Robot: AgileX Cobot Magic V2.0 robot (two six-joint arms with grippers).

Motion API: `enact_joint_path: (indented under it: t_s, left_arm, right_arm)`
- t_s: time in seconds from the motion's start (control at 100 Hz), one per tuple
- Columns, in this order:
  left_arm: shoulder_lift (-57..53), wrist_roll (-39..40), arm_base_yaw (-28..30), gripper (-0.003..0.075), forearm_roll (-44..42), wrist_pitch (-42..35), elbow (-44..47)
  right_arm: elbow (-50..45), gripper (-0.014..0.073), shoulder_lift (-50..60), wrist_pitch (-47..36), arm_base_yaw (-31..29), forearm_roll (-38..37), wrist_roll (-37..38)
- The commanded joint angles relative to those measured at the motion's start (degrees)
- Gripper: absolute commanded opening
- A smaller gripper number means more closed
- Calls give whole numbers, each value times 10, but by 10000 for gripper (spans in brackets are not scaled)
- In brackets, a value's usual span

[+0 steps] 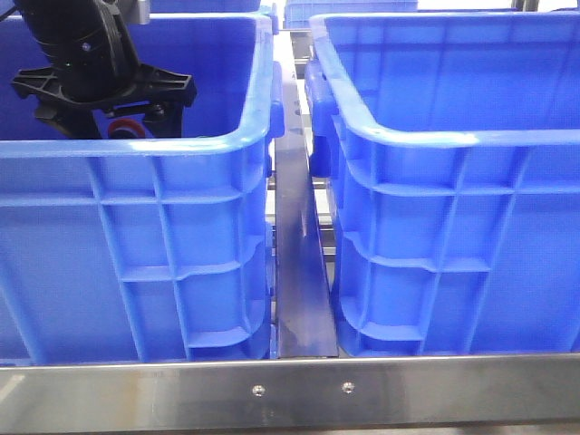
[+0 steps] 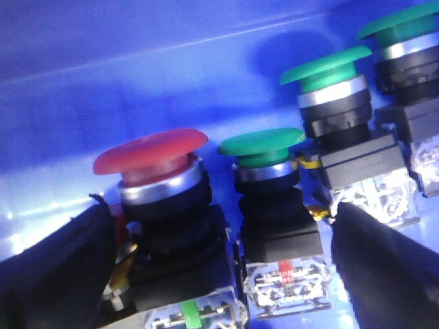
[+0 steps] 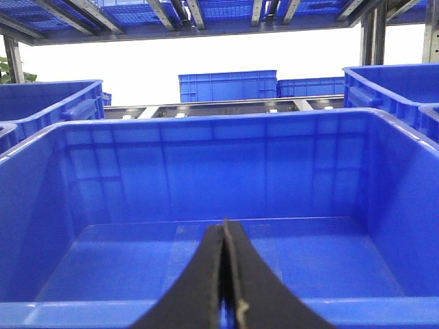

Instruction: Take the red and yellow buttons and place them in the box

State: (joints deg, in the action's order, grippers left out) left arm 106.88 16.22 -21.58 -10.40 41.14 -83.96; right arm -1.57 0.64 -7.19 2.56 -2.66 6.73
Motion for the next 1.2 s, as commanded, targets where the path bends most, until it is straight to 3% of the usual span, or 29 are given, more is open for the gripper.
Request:
enact_joint_path:
  t_s: [0.0, 0.63, 0.77, 1.03, 1.06, 1.19]
  left_arm:
    - [-27, 6, -4, 587, -5, -26, -20]
    - [-10, 6, -4, 572, -10, -13, -20]
    - [-10, 6, -4, 441, -10, -6, -20]
    - [-13, 6, -4, 10, -10, 9, -20]
    - [-15, 6, -4, -20, -10, 11, -20]
    - [-31, 6, -4, -19, -10, 19, -20]
  right_arm:
    - [7, -69, 15, -45, -4, -5, 0]
    - [7, -69, 15, -45, -4, -5, 0]
    - [7, -69, 15, -45, -4, -5, 0]
    - [7, -69, 15, -45, -4, -5, 0]
    - [7, -69, 15, -45, -4, -5, 0]
    - [7, -69, 15, -45, -4, -5, 0]
